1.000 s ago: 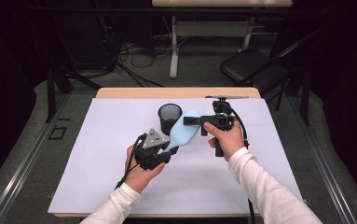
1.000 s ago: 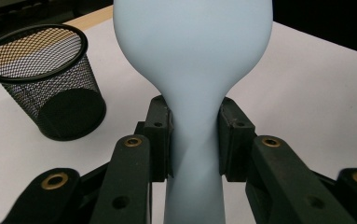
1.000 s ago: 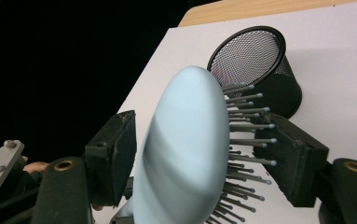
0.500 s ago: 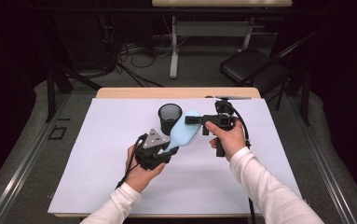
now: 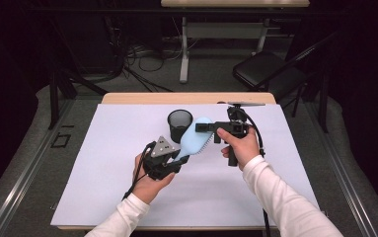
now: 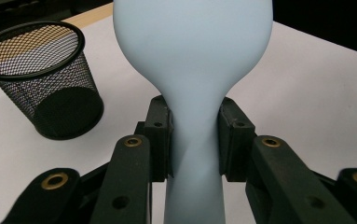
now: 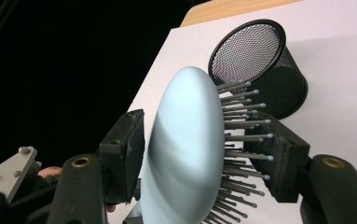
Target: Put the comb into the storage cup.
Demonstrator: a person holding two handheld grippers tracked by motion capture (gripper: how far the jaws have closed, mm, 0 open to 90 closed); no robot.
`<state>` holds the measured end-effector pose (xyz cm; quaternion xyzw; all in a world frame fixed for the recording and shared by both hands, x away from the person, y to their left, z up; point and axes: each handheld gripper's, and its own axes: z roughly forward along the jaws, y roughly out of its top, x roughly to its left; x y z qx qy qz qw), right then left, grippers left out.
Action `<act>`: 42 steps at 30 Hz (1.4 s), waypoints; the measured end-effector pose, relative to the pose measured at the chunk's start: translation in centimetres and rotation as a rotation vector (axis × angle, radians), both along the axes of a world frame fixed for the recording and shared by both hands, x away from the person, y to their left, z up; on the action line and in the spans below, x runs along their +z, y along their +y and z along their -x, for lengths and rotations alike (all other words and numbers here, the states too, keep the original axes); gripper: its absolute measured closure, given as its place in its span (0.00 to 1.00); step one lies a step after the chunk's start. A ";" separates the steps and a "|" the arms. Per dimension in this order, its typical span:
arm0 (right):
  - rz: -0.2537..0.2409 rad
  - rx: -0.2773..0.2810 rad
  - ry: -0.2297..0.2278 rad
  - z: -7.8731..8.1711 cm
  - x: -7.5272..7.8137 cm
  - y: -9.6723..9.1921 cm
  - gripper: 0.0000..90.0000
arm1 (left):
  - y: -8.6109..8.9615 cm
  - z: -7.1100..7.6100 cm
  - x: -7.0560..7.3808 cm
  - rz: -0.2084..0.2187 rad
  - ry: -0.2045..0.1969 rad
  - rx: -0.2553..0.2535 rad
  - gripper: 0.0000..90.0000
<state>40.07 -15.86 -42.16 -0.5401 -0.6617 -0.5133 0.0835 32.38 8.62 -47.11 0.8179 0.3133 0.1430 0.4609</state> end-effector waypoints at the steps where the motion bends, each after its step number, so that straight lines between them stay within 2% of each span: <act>1: 0.001 0.002 0.002 0.0 0.0 0.0 0.44 | 0.0 0.0 0.0 0.000 -0.001 0.000 0.77; 10: -0.007 0.009 0.012 0.0 -0.1 -0.1 0.46 | 0.0 0.0 -0.1 -0.005 -0.001 -0.005 0.77; 20: -0.046 -0.008 0.011 0.1 -0.3 -0.2 0.49 | 0.1 0.0 -0.3 0.003 0.005 -0.005 0.77; 42: -0.120 -0.018 0.062 0.1 -0.7 -0.5 0.53 | 0.2 -0.1 -0.6 -0.003 0.013 -0.011 0.77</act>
